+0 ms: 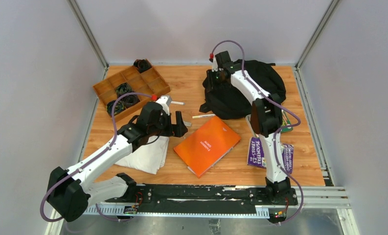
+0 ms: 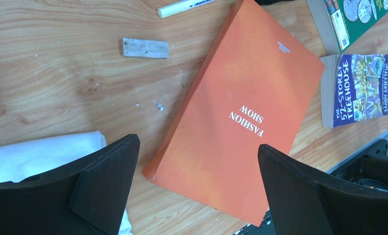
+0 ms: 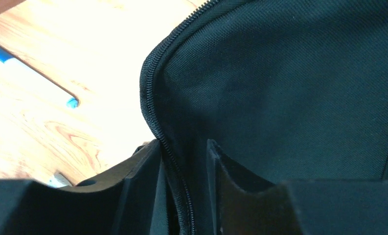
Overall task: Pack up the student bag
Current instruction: Adjust the student bag at the center of the board.
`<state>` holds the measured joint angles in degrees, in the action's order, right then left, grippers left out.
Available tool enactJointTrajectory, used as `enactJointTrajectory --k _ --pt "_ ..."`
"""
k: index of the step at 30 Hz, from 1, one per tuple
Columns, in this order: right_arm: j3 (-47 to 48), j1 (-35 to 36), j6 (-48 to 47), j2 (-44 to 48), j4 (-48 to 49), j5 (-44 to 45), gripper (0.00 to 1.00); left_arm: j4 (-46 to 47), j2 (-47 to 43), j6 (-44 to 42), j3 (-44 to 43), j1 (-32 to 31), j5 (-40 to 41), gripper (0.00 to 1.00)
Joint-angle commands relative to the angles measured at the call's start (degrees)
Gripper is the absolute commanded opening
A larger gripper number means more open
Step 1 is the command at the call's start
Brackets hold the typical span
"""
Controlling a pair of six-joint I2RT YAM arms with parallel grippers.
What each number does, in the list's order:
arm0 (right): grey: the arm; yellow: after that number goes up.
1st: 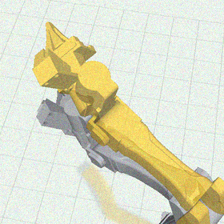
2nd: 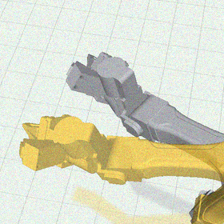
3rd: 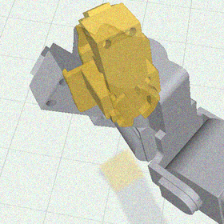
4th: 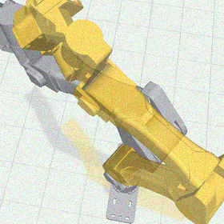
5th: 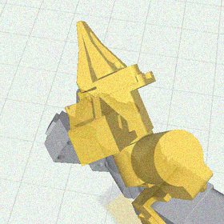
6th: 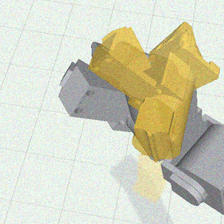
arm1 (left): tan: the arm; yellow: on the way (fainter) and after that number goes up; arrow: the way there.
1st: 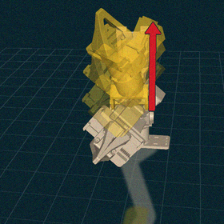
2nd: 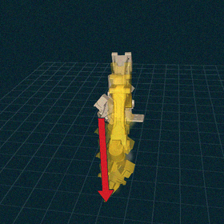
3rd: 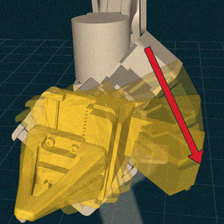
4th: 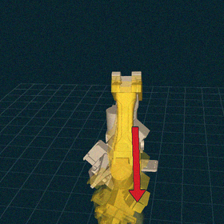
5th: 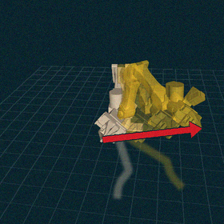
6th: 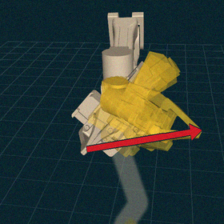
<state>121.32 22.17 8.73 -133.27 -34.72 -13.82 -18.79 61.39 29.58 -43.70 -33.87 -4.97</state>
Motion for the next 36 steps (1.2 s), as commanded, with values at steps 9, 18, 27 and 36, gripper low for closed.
enactJointTrajectory --k 9,18,27,36 --pt "0.12 0.64 0.93 4.58 0.62 3.17 0.00 3.02 0.61 -0.32 0.54 0.24 -1.31 1.00" --pt "-3.80 0.72 0.99 12.28 1.69 2.69 0.00 3.33 0.95 -1.47 0.09 0.17 -0.54 1.00" --pt "-5.32 -1.89 0.42 23.45 -2.11 0.65 0.00 4.46 4.28 -2.81 -5.41 0.23 -1.27 1.00" --pt "-4.70 -3.28 -6.05 26.85 -10.98 3.58 0.00 13.48 12.69 1.91 -15.03 0.80 -9.06 0.98"
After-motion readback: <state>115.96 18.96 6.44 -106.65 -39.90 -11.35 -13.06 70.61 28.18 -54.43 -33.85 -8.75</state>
